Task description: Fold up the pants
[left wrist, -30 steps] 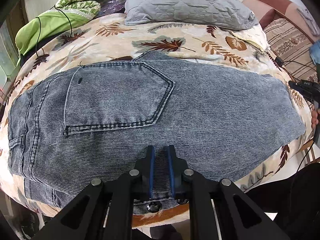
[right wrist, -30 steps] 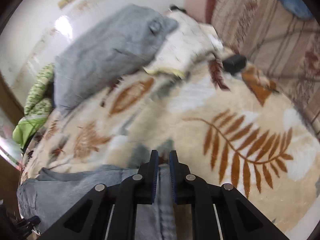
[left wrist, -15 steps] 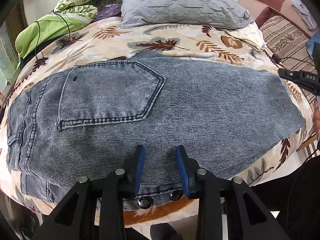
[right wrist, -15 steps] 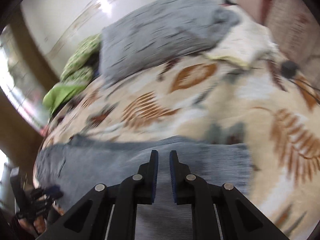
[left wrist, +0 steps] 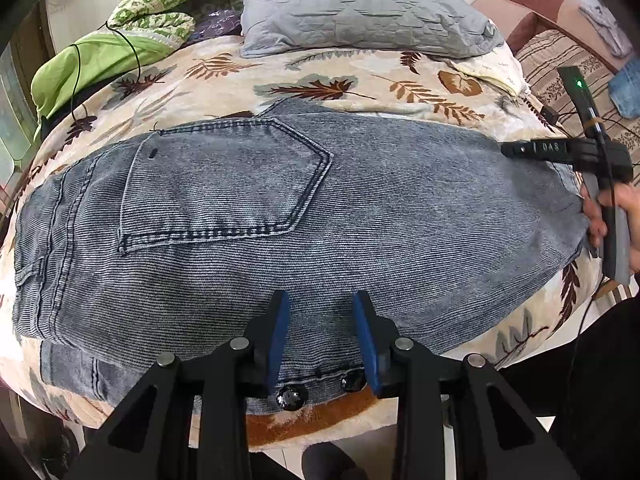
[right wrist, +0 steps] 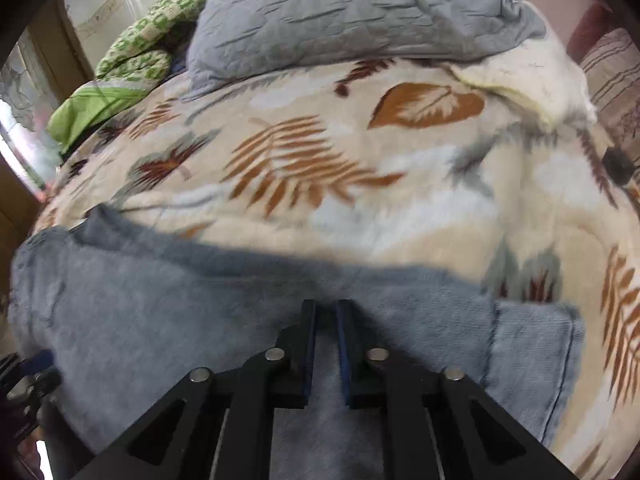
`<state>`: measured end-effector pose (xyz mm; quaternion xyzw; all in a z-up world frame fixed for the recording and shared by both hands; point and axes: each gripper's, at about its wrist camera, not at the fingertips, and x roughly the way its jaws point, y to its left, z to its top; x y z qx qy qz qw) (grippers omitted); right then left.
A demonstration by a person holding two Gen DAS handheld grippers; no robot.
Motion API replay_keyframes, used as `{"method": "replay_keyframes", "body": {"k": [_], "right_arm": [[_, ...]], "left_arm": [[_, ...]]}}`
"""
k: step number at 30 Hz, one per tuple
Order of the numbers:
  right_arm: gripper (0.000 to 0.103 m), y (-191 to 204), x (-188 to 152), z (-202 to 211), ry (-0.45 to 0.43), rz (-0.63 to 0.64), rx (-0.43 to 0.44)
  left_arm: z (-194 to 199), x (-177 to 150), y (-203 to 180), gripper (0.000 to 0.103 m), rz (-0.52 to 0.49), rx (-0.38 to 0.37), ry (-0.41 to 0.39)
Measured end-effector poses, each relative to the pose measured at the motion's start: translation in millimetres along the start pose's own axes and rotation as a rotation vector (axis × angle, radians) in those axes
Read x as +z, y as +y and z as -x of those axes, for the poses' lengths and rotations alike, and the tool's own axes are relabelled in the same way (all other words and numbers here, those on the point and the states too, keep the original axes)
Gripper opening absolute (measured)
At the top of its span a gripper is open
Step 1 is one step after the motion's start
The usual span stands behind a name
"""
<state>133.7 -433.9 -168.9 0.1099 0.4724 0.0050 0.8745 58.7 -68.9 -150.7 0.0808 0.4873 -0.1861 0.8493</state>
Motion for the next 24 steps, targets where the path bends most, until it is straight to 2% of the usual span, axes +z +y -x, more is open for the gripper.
{"method": "replay_keyframes", "body": {"k": [2,3,5,8,11,15,18,22,24], "right_arm": [[0.01,-1,5,3,-0.006,-0.021,-0.019],[0.013,0,6,6,-0.01,-0.038,-0.03],[0.014,9,9,14,-0.023,-0.05,-0.018],[0.014,35,11,25,-0.05,-0.01,0.126],[0.014,77,12,30,-0.068,0.067,0.264],[0.014,129,8,19,-0.033,0.139,0.341],[0.014,158,8,8,-0.029,0.179,0.329],[0.014,179,19,-4,-0.028,0.184,0.345],[0.014,189,28,-10,-0.032,0.219,0.34]], "left_arm": [[5,1,5,0.034,0.018,-0.007,0.007],[10,0,10,0.034,0.034,-0.009,0.003],[19,-1,20,0.034,0.059,0.008,-0.018],[27,0,31,0.034,0.071,0.046,-0.048],[27,4,48,0.034,0.113,0.083,-0.05],[23,4,62,0.034,0.155,0.1,-0.048],[19,2,59,0.035,0.134,0.117,-0.036],[10,-4,43,0.045,0.017,0.168,-0.014],[9,-8,38,0.047,-0.018,0.179,-0.003]]}}
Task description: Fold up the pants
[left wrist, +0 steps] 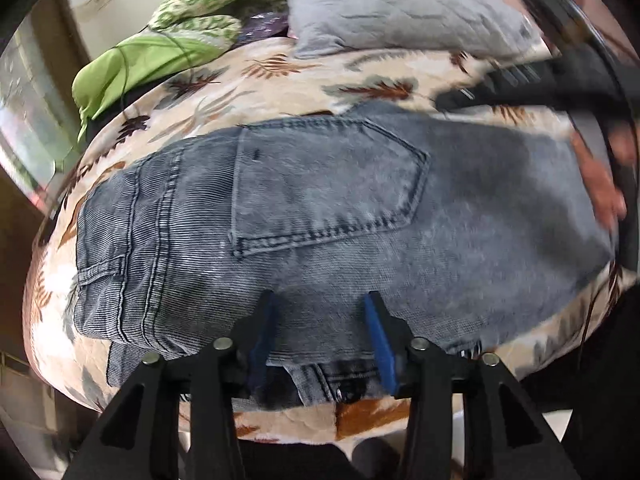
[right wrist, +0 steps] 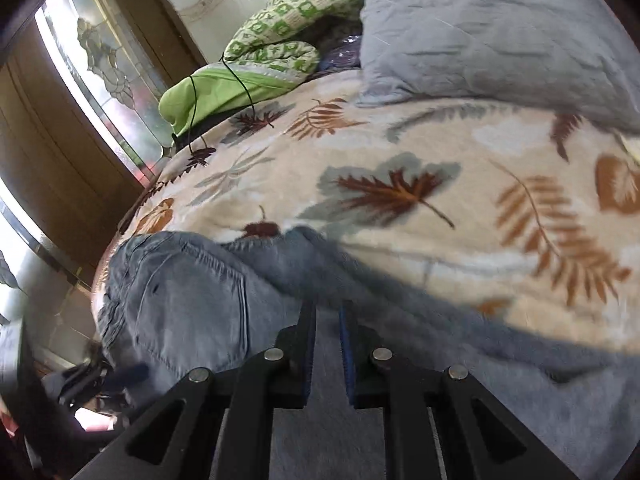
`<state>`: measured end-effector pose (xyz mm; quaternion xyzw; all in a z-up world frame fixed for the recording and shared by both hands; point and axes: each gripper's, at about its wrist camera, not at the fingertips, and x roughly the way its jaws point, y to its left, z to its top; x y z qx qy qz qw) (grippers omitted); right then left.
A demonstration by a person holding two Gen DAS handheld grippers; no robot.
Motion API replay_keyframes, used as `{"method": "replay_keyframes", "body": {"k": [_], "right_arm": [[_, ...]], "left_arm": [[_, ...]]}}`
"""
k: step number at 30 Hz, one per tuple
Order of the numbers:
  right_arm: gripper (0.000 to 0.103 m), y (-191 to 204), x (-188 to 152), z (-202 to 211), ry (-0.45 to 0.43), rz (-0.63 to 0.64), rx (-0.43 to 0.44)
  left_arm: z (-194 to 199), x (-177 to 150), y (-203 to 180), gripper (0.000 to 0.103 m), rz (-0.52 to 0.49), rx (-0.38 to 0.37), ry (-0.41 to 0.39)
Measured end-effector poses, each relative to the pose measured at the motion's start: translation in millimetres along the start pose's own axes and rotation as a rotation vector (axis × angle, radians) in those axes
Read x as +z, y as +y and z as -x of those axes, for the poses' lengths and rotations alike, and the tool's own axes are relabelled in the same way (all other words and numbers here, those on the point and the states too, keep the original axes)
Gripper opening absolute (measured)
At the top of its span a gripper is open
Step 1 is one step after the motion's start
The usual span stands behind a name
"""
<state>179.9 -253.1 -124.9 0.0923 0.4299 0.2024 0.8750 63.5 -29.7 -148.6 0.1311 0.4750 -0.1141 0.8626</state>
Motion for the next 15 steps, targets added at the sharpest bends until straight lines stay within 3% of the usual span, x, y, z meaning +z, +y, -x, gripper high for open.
{"method": "replay_keyframes", "body": {"k": [4,7,8,9,15], "right_arm": [[0.015,6,16,-20,0.053,0.03,0.011],[0.034,11,18,-40,0.114,0.077,-0.019],[0.051,12,17,-45,0.129,0.083,-0.028],[0.058,12,17,-47,0.125,0.081,-0.029],[0.066,16,18,-44,0.06,0.122,-0.043]], "left_arm": [[4,-11,5,0.047,0.005,-0.04,-0.002],[6,-16,10,0.047,0.02,-0.071,0.001],[6,-16,12,0.047,0.031,-0.078,0.004],[7,-16,12,0.047,0.038,-0.078,0.005],[6,-15,15,0.047,0.056,-0.097,0.012]]}}
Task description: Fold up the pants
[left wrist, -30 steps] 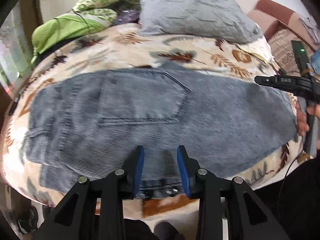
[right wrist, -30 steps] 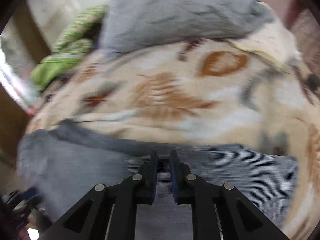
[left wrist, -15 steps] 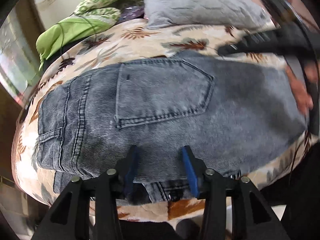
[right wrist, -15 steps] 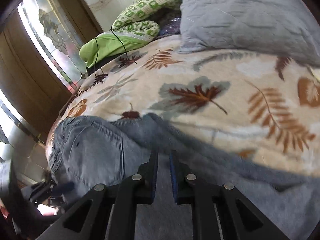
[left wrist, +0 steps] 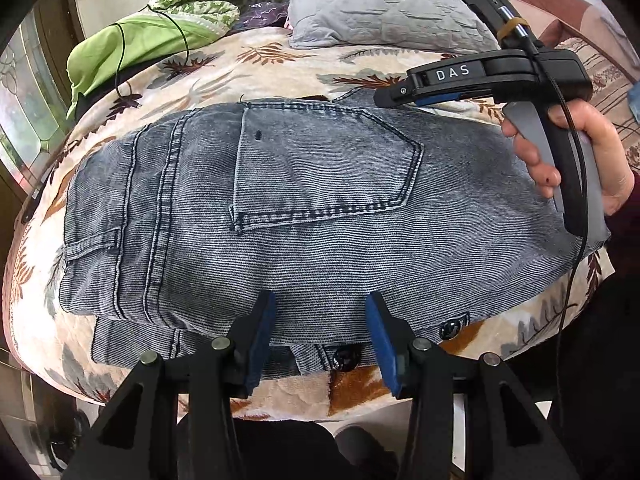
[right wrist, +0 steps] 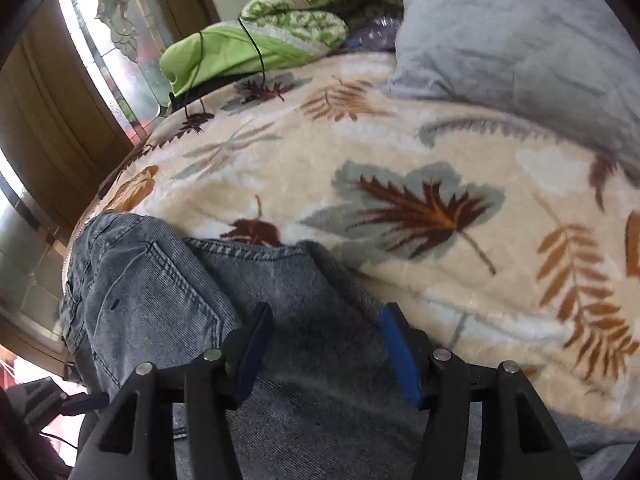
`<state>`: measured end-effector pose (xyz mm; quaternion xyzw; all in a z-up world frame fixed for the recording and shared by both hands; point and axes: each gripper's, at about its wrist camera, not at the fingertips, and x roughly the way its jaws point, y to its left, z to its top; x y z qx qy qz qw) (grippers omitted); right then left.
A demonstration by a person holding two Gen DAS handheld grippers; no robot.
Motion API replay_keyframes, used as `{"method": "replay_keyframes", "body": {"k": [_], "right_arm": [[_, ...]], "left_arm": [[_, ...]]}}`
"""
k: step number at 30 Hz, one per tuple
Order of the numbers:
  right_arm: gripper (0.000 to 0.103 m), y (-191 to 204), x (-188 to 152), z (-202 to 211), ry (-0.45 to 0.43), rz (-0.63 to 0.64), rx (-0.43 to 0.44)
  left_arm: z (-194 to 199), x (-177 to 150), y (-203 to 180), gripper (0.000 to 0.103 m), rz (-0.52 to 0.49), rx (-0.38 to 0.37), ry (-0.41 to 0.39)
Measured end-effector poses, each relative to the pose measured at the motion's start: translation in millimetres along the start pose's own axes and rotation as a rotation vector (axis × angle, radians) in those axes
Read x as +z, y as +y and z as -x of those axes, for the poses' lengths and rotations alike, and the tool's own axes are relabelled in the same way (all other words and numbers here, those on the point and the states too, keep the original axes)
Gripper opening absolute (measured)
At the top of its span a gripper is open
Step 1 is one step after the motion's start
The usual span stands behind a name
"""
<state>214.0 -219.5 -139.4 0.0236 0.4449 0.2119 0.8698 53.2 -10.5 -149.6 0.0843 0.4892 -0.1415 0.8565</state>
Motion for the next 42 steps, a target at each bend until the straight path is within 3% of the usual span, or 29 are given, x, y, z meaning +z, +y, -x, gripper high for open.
{"method": "replay_keyframes", "body": {"k": [7,9,14,16,26,30,32,36,42], "right_arm": [[0.064,3,-2,-16,0.029,0.006,0.03],[0.043,4,-1,-22,0.038,0.02,0.009],[0.014,14,2,-22,0.027,0.072,-0.009],[0.01,20,3,-23,0.016,0.094,-0.046],[0.008,9,9,-37,-0.001,0.032,-0.053],[0.013,-3,10,-33,-0.007,-0.068,0.017],[0.013,-9,9,-24,-0.012,-0.126,0.069],[0.013,-9,-2,13,-0.053,-0.145,0.083],[0.013,-16,-44,72,-0.094,-0.147,0.058]], "left_arm": [[1,-2,0,0.047,0.003,0.001,-0.01],[1,-3,1,0.047,0.005,-0.002,-0.016],[2,-4,1,0.047,0.015,-0.004,-0.016],[2,-3,0,0.048,0.017,-0.003,-0.012],[6,-5,-1,0.048,0.029,-0.002,0.007],[10,-4,3,0.048,0.072,-0.026,0.03],[13,-2,8,0.048,0.111,-0.046,0.035],[23,8,15,0.048,0.191,-0.095,0.022],[22,23,-7,0.049,0.141,-0.107,-0.006]]}}
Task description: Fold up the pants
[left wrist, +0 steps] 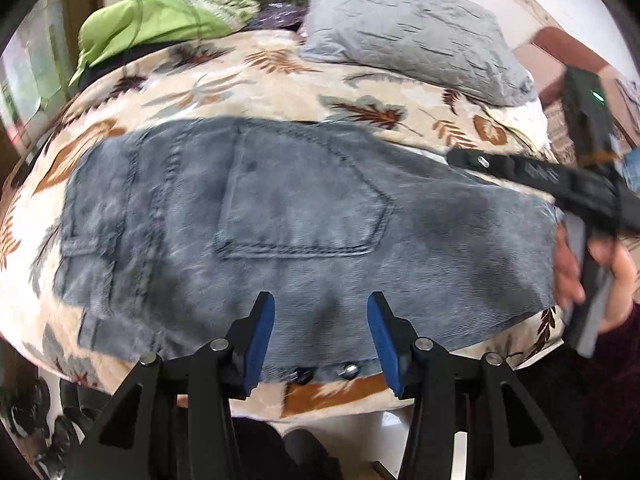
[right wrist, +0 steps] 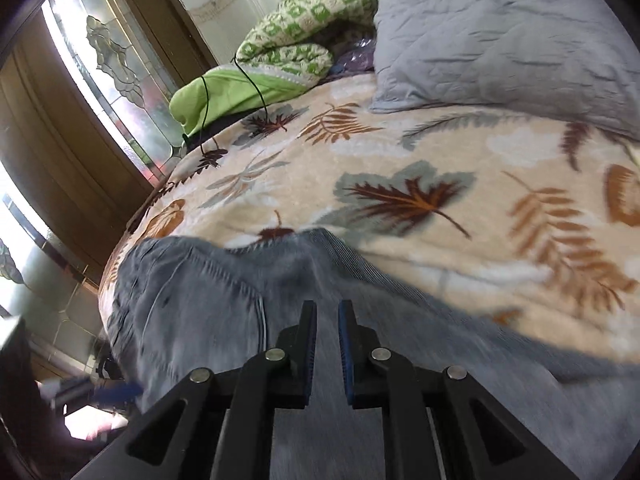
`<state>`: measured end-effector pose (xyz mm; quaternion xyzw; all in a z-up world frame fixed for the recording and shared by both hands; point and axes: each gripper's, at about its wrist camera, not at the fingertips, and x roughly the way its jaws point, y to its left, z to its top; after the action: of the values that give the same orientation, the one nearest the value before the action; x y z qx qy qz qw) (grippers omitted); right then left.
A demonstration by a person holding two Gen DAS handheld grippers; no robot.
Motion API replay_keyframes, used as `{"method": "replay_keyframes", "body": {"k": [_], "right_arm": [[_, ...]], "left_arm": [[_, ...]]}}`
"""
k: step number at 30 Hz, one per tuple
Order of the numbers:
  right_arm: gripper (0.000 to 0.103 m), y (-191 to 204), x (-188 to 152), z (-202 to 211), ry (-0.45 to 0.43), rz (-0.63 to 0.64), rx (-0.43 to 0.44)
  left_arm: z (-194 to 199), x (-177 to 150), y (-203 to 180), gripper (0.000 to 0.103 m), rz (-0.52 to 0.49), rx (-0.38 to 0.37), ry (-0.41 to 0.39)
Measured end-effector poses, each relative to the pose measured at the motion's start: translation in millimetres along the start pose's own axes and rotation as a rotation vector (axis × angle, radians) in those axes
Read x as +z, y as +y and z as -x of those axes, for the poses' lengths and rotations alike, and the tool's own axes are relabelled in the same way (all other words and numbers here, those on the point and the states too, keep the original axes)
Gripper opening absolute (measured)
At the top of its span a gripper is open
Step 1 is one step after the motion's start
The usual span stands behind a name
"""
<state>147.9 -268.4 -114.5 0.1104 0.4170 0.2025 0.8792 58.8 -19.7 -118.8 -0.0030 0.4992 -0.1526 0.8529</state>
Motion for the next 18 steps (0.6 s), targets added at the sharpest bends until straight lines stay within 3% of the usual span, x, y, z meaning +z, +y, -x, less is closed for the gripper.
{"method": "replay_keyframes", "body": {"k": [9,13,18], "right_arm": [[0.014,-42,-93,66,0.004,-0.107,-0.112],[0.014,-58,-125,71,0.057,-0.152,-0.171],[0.014,-66,-147,85,0.012,-0.141,-0.157]], "left_arm": [[-30,-2,-64,0.055,-0.172,-0.015,0.019],[-44,-10,-72,0.055,-0.2,0.007,0.063],[-43,-20,-75,0.055,-0.244,0.038,0.062]]}}
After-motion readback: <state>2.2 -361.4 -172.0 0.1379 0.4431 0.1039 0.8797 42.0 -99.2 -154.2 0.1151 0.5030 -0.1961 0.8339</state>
